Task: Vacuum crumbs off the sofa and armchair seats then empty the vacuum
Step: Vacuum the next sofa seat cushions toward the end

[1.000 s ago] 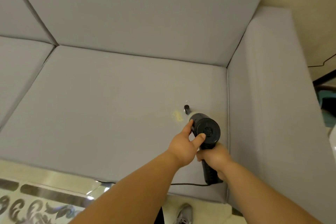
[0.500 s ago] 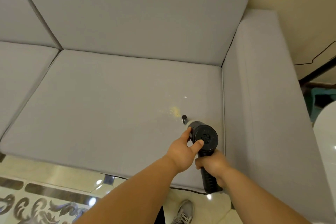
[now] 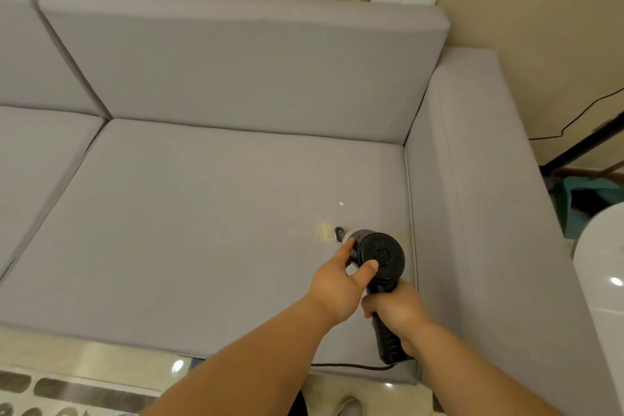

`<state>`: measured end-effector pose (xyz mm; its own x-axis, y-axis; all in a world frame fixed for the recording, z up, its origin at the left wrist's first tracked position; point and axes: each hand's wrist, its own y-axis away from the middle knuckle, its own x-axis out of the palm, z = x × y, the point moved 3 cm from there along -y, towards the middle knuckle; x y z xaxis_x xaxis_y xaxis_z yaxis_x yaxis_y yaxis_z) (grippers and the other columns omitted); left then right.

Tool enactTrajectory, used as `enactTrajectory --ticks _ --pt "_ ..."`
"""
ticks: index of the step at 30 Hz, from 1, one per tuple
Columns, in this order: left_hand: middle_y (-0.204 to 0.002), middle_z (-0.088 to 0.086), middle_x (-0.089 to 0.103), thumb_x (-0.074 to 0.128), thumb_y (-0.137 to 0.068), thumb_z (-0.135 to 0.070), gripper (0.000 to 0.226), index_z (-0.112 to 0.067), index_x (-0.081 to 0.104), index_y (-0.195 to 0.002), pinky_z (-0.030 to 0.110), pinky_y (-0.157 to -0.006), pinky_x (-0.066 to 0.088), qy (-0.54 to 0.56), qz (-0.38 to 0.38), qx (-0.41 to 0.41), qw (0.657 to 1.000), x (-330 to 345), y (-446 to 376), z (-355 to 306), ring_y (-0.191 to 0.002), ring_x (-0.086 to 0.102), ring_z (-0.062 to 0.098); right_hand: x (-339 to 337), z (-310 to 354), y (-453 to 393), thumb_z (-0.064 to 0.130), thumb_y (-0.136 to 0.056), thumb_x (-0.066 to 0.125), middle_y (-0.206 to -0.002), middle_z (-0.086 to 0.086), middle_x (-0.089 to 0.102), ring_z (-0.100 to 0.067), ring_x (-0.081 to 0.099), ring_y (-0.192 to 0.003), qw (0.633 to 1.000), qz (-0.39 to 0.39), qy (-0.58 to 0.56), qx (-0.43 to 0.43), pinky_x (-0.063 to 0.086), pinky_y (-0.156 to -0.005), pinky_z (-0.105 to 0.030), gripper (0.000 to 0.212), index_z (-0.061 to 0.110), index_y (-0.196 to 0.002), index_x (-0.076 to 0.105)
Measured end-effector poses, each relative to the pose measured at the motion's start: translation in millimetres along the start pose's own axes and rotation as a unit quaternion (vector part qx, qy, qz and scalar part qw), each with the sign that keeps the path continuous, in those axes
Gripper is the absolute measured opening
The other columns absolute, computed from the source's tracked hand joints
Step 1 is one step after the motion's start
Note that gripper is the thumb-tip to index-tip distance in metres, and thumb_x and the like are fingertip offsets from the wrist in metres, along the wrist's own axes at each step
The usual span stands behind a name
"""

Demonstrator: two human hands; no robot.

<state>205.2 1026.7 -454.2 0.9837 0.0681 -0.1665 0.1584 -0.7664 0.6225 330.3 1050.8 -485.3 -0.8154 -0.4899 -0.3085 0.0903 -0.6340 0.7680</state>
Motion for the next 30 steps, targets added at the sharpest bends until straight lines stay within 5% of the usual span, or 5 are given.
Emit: enactTrajectory --ticks 12,17,25,30 --pt "-0.144 -0.004 0.045 0.054 -0.092 -0.043 0.064 -0.037 0.023 -0.148 0.04 -0.105 0.041 0.0 -0.009 0.023 1.0 -83 -103 -54 -0.123 0.052 0.024 27 114 -85 -0.003 -0.071 0.07 -0.087 -0.014 0.066 -0.032 0.063 -0.082 0.999 -0.024 -0.021 -0.025 0.051 -0.068 -0.036 0.03 0.01 -0.097 0.063" --pt "-0.145 -0.004 0.043 0.052 -0.093 -0.043 0.064 -0.038 0.021 -0.149 0.043 -0.105 0.041 -0.014 0.001 0.014 1.0 -109 -151 -64 -0.123 0.051 0.026 40 145 -129 -0.002 -0.071 0.071 -0.09 -0.015 0.067 -0.034 0.063 -0.084 0.999 -0.027 -0.019 -0.028 0.055 -0.075 -0.041 0.035 0.011 -0.102 0.063" --pt "-0.147 -0.004 0.041 0.052 -0.093 -0.044 0.066 -0.036 0.018 -0.15 0.044 -0.108 0.038 -0.037 0.029 -0.014 0.999 -115 -164 -46 -0.127 0.048 0.025 49 136 -146 -0.003 -0.069 0.071 -0.09 -0.014 0.066 -0.034 0.062 -0.087 1.0 -0.01 0.007 0.013 0.055 -0.078 -0.043 0.035 0.013 -0.1 0.063" --pt "-0.148 -0.004 0.041 0.053 -0.093 -0.043 0.068 -0.034 0.018 -0.15 0.043 -0.107 0.039 -0.032 0.036 -0.022 0.999 -99 -141 -34 -0.127 0.048 0.025 45 112 -124 -0.004 -0.069 0.071 -0.084 -0.012 0.064 -0.029 0.06 -0.079 1.0 -0.004 0.007 0.027 0.048 -0.064 -0.033 0.029 0.012 -0.092 0.063"
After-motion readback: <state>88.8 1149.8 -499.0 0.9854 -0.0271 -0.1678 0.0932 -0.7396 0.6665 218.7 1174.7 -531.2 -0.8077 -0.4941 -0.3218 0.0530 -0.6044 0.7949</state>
